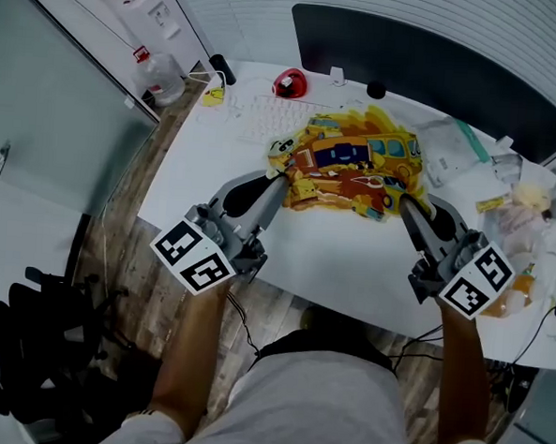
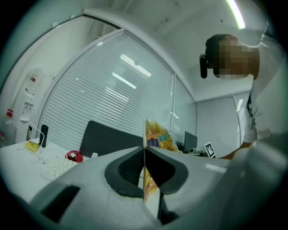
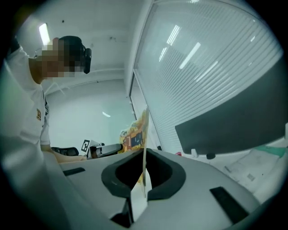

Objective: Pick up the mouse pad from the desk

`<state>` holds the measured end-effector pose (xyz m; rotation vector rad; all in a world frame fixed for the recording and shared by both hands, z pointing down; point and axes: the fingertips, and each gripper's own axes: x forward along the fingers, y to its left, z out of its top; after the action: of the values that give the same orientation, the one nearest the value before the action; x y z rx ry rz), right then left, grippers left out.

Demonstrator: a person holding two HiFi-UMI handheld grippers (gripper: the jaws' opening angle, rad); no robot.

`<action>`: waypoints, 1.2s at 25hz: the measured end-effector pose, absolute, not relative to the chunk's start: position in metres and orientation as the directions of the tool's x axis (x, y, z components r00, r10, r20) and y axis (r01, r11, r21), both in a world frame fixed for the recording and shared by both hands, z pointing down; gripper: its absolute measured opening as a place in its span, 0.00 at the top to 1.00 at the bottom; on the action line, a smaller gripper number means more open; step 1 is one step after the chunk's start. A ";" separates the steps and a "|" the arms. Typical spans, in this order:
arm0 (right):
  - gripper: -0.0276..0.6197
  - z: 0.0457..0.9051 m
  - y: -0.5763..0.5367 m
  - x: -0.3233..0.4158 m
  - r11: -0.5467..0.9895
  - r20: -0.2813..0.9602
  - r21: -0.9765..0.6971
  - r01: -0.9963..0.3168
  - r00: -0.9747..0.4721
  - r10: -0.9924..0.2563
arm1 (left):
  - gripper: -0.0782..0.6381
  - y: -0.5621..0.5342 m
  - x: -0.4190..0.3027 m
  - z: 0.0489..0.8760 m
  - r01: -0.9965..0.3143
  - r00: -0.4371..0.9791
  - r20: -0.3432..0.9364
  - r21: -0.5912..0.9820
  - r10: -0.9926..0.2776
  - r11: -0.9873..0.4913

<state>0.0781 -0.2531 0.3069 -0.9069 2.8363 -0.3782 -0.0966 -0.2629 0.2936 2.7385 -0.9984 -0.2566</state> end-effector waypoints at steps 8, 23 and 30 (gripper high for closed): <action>0.93 0.250 -0.246 0.090 0.738 -0.134 -0.166 -0.653 -0.727 -0.673 | 0.86 -0.246 -0.088 0.247 -0.641 0.716 -0.206 0.185 -0.668 -0.745; 0.93 0.205 -0.230 0.109 0.705 -0.219 -0.046 -0.707 -0.682 -0.698 | 0.86 -0.232 -0.067 0.204 -0.665 0.698 -0.287 0.078 -0.656 -0.743; 0.93 0.209 -0.227 0.108 0.705 -0.221 -0.038 -0.708 -0.682 -0.697 | 0.86 -0.228 -0.068 0.207 -0.669 0.699 -0.284 0.063 -0.656 -0.740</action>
<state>0.1079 -0.2272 0.2088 -1.1263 2.6942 0.0740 -0.0683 -0.2284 0.2067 2.9372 -1.1460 -0.4625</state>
